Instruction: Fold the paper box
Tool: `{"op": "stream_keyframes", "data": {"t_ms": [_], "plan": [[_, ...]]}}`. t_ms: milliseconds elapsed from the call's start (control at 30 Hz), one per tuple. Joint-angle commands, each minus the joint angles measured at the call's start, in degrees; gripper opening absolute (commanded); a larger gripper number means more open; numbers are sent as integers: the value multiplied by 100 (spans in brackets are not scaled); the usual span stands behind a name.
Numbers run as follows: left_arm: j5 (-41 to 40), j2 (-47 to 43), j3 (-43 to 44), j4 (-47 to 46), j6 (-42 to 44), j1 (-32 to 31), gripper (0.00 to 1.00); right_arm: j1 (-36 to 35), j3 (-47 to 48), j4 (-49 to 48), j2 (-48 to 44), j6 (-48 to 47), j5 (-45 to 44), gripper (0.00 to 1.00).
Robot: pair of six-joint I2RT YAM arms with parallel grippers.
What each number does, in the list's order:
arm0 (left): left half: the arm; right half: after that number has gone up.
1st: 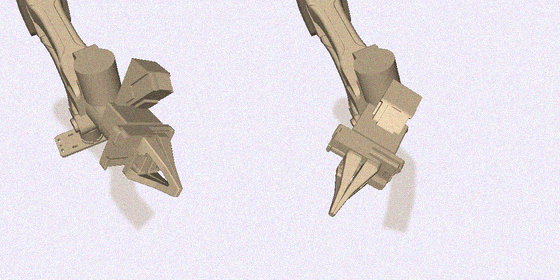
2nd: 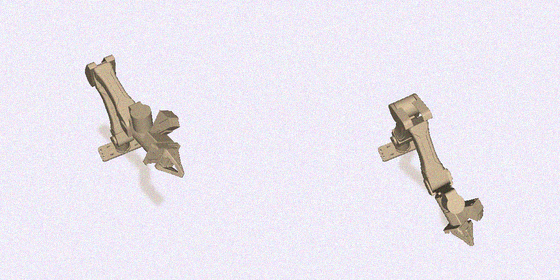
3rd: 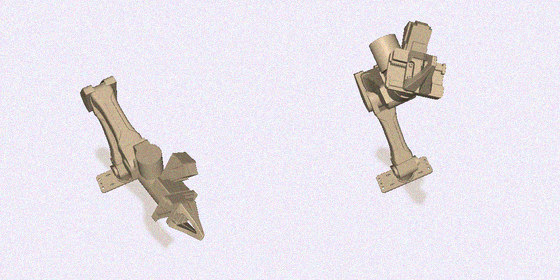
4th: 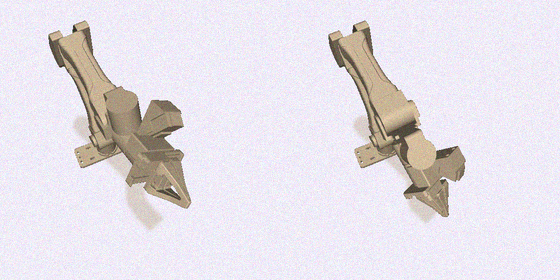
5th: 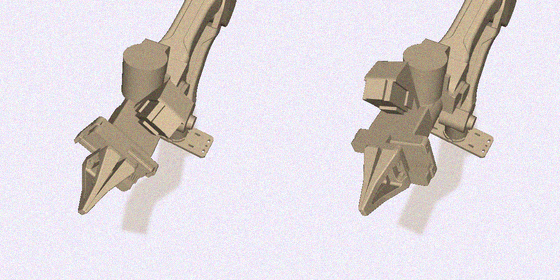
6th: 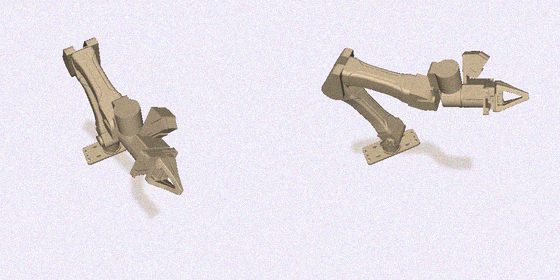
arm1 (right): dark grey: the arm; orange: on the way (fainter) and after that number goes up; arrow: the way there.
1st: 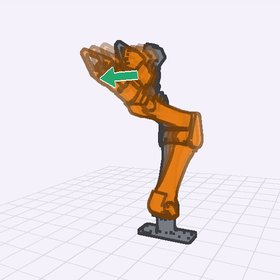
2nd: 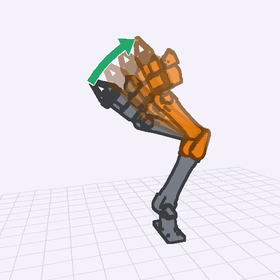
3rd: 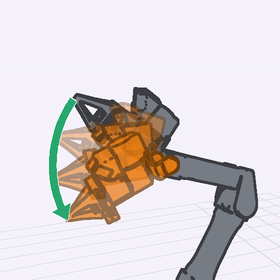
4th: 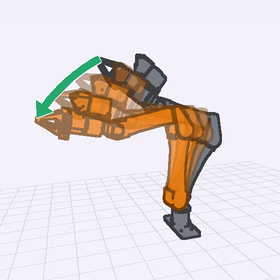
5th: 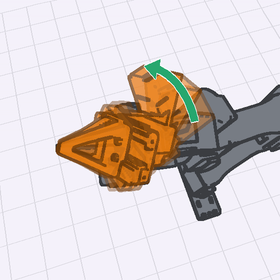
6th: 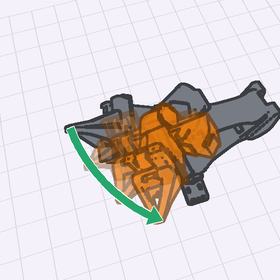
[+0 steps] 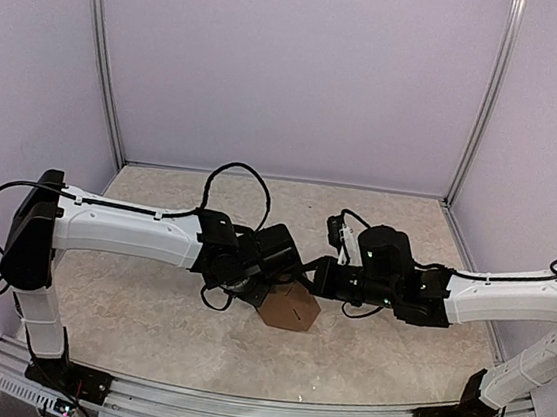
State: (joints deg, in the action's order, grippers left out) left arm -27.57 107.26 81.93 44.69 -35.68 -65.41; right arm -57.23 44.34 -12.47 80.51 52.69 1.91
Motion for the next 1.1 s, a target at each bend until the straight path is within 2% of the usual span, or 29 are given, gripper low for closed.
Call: {"op": "stream_keyframes", "data": {"t_ms": [0, 433, 800, 1067], "plan": [[-78, -116, 110, -141, 115, -165, 0, 14, -173, -165, 20, -233, -100, 0], [-38, -681, -260, -263, 75, -150, 0, 19, -974, -1045, 229, -1267, -344, 0], [155, -619, -342, -240, 26, -157, 0, 58, -1038, -1999, 793, -1116, -207, 0], [173, -477, -297, -207, 53, -157, 0, 99, -850, -1868, 860, -1190, 61, 0]]}}
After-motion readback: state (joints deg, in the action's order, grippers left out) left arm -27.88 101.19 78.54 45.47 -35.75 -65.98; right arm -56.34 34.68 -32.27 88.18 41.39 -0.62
